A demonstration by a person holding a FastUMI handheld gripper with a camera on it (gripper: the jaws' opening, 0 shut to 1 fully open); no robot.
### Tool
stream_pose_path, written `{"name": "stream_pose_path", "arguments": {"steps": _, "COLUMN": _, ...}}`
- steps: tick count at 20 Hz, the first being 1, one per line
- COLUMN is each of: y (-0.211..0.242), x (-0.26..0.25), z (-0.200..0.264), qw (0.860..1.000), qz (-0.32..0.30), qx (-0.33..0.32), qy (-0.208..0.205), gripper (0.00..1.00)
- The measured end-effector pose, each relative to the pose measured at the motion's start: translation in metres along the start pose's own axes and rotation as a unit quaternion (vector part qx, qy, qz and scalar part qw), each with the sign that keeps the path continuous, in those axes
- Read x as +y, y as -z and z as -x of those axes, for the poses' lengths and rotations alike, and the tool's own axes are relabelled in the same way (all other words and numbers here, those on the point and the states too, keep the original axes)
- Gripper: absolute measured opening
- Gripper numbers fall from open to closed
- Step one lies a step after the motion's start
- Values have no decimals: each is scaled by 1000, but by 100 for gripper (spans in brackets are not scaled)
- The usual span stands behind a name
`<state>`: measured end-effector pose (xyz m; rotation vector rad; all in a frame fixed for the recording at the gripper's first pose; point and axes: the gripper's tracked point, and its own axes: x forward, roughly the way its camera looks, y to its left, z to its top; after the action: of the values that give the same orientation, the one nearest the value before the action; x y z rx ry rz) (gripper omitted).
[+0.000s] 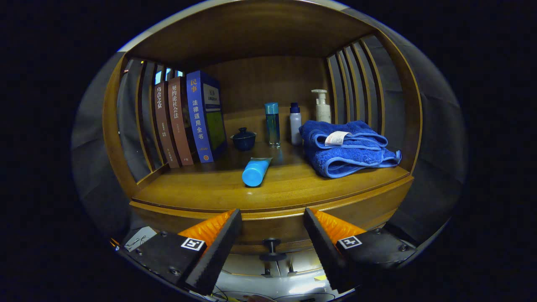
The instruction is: Pull open the drawer, take out the items inside it, and place them on the countertop above the cabinet.
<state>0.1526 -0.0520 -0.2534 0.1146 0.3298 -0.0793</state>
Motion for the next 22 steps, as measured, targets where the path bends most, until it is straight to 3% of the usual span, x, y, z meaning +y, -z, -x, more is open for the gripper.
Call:
{"name": "stream_pose_path", "arguments": {"steps": 12, "y": -4, "x": -1, "z": 4, "qw": 999, "qz": 15, "qx": 26, "qy": -16, "gripper": 100}}
{"name": "stream_pose_path", "arguments": {"steps": 22, "y": -144, "x": 12, "z": 91, "qw": 995, "qz": 26, "qx": -90, "qy": -41, "gripper": 100}}
